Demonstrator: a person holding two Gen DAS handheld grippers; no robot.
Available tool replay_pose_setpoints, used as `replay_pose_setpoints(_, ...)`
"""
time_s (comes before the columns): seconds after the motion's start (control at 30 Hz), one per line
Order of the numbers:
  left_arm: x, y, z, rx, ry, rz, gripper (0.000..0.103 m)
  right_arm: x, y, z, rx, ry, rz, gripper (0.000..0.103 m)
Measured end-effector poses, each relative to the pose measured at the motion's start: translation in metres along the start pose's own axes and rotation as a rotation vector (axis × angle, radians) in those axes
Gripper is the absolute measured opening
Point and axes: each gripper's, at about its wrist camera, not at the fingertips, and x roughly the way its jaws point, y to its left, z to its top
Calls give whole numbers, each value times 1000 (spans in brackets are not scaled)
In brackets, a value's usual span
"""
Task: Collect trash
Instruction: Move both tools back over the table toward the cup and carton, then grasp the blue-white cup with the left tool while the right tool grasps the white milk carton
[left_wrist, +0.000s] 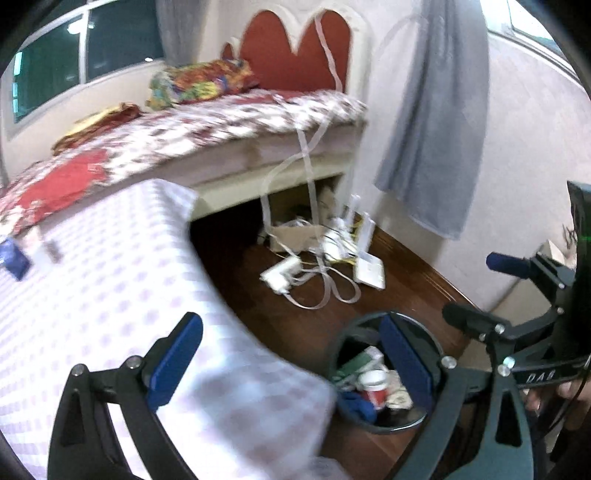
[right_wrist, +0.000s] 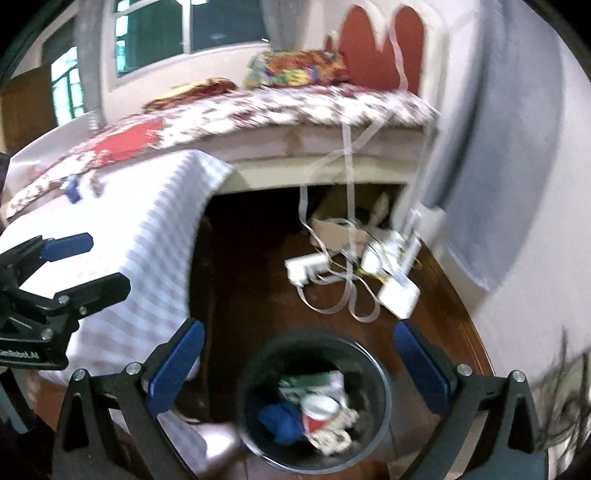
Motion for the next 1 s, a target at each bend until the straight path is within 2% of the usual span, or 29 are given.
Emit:
replay_pose_setpoints(0.17,-27,74,-13,-85,-24,116,97,15,52,27,-45,-28,112,103)
replay_pose_setpoints(0.27,-45,127,-28,-154,-31,206,97,32,94,40,-107,17,191,103)
replay_pose_setpoints(0.3,-48,137,-30,-169,-30,228,97,37,112,45,-144,42,208,103)
replay_pose_setpoints(0.47,-70,211,-49,-265,-28,361,97,51,205,71,-297,18,265,103)
replay_pose_setpoints(0.6,-76,260,-56,-346,-41,411,97,69,269,93,-384,-5,303,103)
replay_pose_setpoints(0.73,-66,300,-59,-395,-31,440,97,101,323,116,-446,2,320,103)
replay_pose_setpoints(1.0,-43,362,-59,-435,-2,452,97,175,386,161,-449,17,346,102)
